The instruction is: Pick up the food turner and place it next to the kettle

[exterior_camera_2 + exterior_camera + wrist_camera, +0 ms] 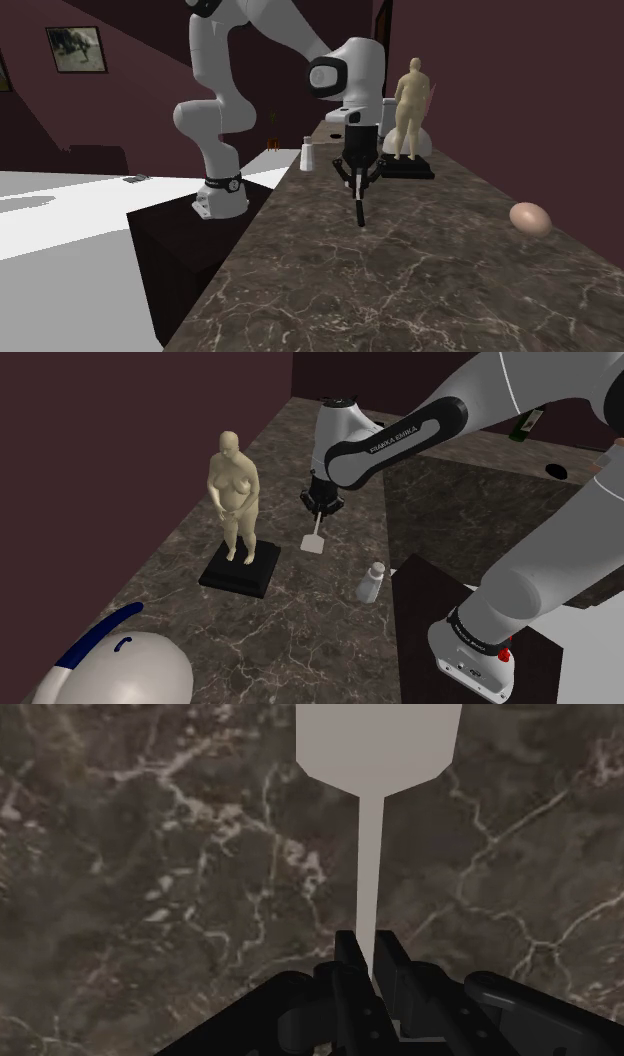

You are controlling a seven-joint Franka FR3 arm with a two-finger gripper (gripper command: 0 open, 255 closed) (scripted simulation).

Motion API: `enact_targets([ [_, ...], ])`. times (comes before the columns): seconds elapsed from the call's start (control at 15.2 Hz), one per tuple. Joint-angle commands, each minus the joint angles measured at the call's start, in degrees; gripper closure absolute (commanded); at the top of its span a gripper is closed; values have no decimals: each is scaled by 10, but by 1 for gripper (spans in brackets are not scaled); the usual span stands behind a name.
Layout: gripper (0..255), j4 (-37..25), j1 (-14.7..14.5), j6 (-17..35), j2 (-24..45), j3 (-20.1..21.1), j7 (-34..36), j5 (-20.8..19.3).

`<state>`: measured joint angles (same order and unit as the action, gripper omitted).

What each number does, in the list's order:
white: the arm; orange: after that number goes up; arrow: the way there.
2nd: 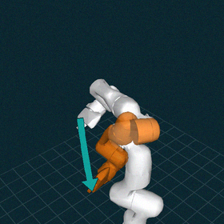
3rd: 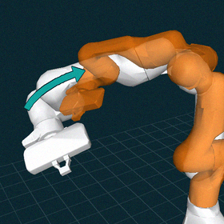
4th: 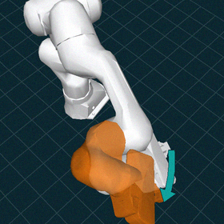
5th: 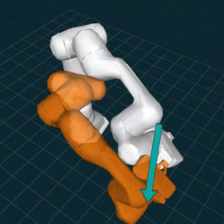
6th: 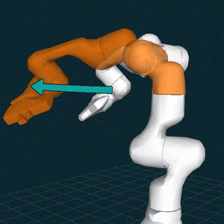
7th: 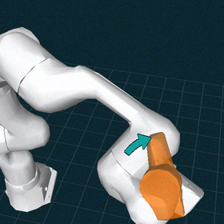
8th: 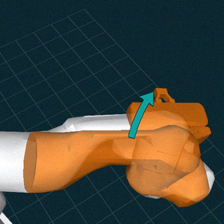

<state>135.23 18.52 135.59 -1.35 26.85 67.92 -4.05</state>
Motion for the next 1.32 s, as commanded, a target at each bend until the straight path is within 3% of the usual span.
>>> enact_targets([
  [0.0,255,0,0,0,0,0,0,0],
  [0.2,255,0,0,0,0,0,0,0],
  [1.25,255,-59,-3,-125,-74,-8,-39,45],
])
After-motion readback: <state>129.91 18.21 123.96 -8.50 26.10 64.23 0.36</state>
